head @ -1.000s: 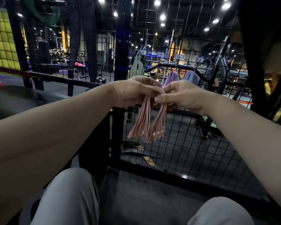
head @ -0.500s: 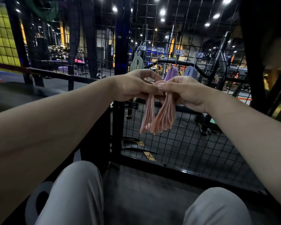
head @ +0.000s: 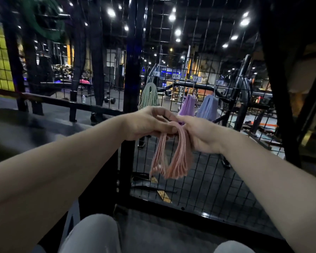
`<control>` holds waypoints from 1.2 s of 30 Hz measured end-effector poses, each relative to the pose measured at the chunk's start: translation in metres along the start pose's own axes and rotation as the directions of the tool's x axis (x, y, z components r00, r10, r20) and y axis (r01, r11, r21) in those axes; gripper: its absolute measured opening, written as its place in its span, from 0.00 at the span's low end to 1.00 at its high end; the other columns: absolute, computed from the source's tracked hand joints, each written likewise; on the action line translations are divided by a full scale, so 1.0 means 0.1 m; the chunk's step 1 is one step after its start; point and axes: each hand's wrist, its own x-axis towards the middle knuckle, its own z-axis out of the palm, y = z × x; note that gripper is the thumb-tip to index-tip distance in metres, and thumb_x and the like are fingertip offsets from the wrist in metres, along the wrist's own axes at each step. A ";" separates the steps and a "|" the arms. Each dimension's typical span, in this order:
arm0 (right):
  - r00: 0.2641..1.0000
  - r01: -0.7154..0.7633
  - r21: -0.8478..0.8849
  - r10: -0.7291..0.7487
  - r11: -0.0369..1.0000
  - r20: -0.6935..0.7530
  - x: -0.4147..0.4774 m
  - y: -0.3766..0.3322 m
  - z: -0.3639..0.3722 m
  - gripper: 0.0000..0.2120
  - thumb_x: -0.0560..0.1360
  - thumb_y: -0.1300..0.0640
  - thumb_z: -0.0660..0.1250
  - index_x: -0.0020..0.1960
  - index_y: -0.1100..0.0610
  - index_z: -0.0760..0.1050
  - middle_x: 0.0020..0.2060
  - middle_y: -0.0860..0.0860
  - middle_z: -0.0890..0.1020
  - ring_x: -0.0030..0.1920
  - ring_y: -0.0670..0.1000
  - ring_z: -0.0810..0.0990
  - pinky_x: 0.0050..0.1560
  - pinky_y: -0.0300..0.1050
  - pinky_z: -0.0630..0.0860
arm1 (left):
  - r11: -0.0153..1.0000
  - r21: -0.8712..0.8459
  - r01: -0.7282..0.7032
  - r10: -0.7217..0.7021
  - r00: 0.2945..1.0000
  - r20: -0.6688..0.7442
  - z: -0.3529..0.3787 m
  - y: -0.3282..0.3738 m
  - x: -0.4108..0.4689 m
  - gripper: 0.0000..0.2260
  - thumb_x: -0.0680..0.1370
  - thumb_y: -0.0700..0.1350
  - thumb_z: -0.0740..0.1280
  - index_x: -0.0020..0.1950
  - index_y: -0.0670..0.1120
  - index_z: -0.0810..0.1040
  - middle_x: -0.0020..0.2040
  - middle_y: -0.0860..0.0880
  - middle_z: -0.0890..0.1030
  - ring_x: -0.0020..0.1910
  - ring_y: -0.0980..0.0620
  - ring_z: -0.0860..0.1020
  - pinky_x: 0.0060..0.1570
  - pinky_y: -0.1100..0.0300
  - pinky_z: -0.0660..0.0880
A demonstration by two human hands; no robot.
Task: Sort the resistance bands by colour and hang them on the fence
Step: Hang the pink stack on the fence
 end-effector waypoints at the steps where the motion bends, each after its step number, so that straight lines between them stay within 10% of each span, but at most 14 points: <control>1: 1.000 -0.010 0.035 0.011 0.999 -0.010 0.07 0.00 -0.04 0.24 0.84 0.43 0.53 0.65 0.57 0.78 0.41 0.52 0.78 0.41 0.51 0.75 0.55 0.51 0.73 | 1.000 0.003 0.003 -0.003 1.000 -0.004 -0.04 -0.01 0.06 0.16 0.69 0.38 0.77 0.56 0.42 0.80 0.54 0.39 0.81 0.53 0.41 0.79 0.68 0.35 0.65; 6: 0.999 0.047 0.191 -0.042 0.980 -0.033 0.32 -0.03 -0.19 0.19 0.84 0.49 0.56 0.60 0.58 0.81 0.43 0.53 0.80 0.46 0.52 0.79 0.62 0.52 0.74 | 1.000 -0.007 -0.023 0.024 1.000 0.019 -0.22 -0.01 0.31 0.14 0.73 0.33 0.73 0.57 0.42 0.77 0.51 0.42 0.81 0.47 0.48 0.82 0.49 0.57 0.78; 10: 0.998 0.065 0.317 -0.055 0.946 -0.042 0.54 -0.11 -0.30 0.18 0.84 0.49 0.56 0.59 0.60 0.78 0.41 0.55 0.82 0.39 0.53 0.82 0.42 0.49 0.81 | 0.992 0.117 -0.050 0.047 0.999 0.024 -0.30 0.02 0.51 0.18 0.75 0.30 0.70 0.62 0.41 0.72 0.54 0.43 0.81 0.49 0.48 0.82 0.51 0.57 0.78; 14: 0.994 0.075 0.306 -0.047 0.949 -0.096 0.86 -0.18 -0.43 0.19 0.84 0.48 0.56 0.53 0.59 0.80 0.42 0.55 0.83 0.41 0.54 0.82 0.44 0.51 0.80 | 0.931 0.353 -0.087 0.122 0.989 -0.078 -0.23 0.00 0.73 0.19 0.77 0.35 0.66 0.64 0.48 0.66 0.56 0.45 0.77 0.49 0.51 0.82 0.45 0.60 0.81; 27: 0.974 0.057 0.336 0.021 0.940 -0.225 1.75 -0.35 -0.77 0.22 0.84 0.48 0.55 0.60 0.62 0.80 0.41 0.57 0.85 0.41 0.54 0.85 0.48 0.52 0.77 | 0.290 0.957 0.030 0.484 0.858 -0.173 -0.56 -0.34 1.56 0.17 0.81 0.49 0.62 0.67 0.44 0.71 0.57 0.48 0.80 0.53 0.50 0.81 0.50 0.56 0.79; 36: 0.971 0.025 0.349 0.059 0.937 -0.230 2.26 -0.44 -1.01 0.18 0.82 0.44 0.58 0.55 0.57 0.78 0.52 0.56 0.79 0.52 0.55 0.78 0.63 0.53 0.75 | 0.432 0.896 0.099 0.482 0.814 -0.323 -0.90 -0.42 1.99 0.09 0.78 0.40 0.66 0.58 0.44 0.74 0.48 0.48 0.82 0.45 0.48 0.81 0.42 0.59 0.76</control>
